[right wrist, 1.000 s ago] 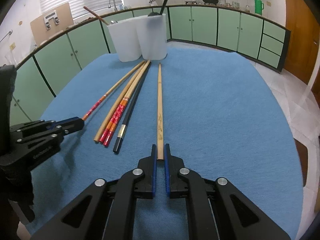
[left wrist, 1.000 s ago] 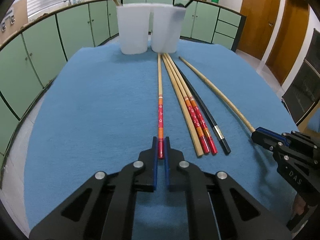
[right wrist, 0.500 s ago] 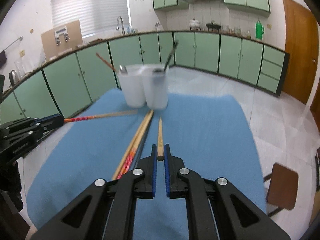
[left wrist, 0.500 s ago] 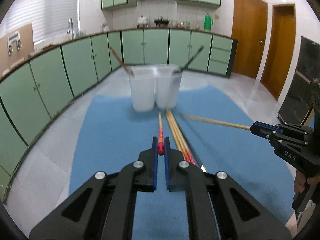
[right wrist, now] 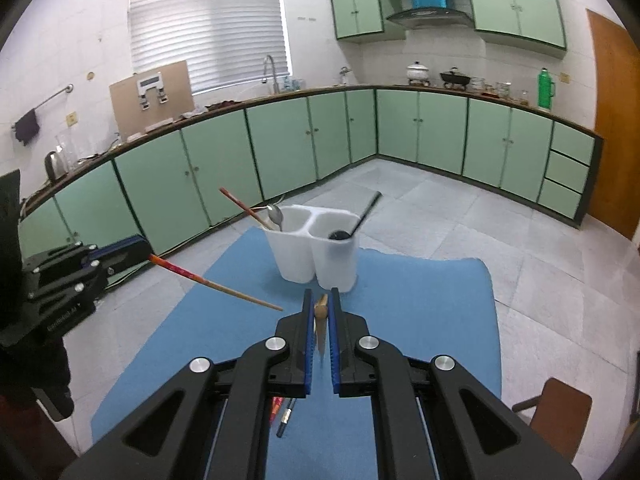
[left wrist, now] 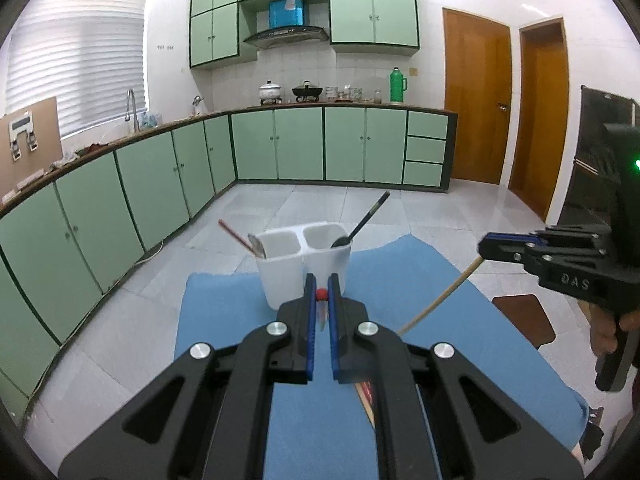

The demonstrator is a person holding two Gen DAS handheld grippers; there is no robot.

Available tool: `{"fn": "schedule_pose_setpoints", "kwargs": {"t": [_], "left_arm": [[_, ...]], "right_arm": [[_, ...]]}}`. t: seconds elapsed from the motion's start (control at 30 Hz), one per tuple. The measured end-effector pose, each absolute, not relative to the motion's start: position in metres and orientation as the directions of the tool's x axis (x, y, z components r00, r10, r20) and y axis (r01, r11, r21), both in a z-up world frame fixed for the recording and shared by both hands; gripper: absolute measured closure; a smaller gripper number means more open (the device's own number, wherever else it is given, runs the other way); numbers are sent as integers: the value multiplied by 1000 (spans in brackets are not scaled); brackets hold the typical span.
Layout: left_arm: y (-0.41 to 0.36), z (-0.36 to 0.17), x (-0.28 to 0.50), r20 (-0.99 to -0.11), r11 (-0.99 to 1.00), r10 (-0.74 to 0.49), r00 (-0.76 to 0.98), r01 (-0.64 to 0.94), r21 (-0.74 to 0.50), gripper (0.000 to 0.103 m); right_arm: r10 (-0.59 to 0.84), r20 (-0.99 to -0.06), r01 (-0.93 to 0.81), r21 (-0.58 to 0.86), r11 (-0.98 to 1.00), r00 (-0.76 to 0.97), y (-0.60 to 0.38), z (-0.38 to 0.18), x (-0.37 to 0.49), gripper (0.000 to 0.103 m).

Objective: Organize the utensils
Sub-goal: 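Lift both chopsticks over the white caddy and drop them in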

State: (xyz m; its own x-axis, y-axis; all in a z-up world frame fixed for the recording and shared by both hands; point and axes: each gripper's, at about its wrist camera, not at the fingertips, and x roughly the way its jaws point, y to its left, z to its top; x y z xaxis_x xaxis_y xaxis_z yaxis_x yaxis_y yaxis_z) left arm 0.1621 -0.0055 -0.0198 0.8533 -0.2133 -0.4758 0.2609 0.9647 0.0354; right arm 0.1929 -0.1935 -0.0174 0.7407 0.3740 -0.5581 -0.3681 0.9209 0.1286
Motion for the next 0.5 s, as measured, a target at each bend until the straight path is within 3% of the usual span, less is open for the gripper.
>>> {"fn": "schedule_pose_setpoints", "kwargs": {"t": [0.3,0.5], "left_arm": [[11,19,170,-417,962,-242,876,272,15,98],[17,58,181,-335,966,-222,916,254,54,98]], "right_arm": [[402,-498,-419,83,904,768,-184,32,217,96],[421,-391,-419,95,903,818,-180,79,246,96]]}}
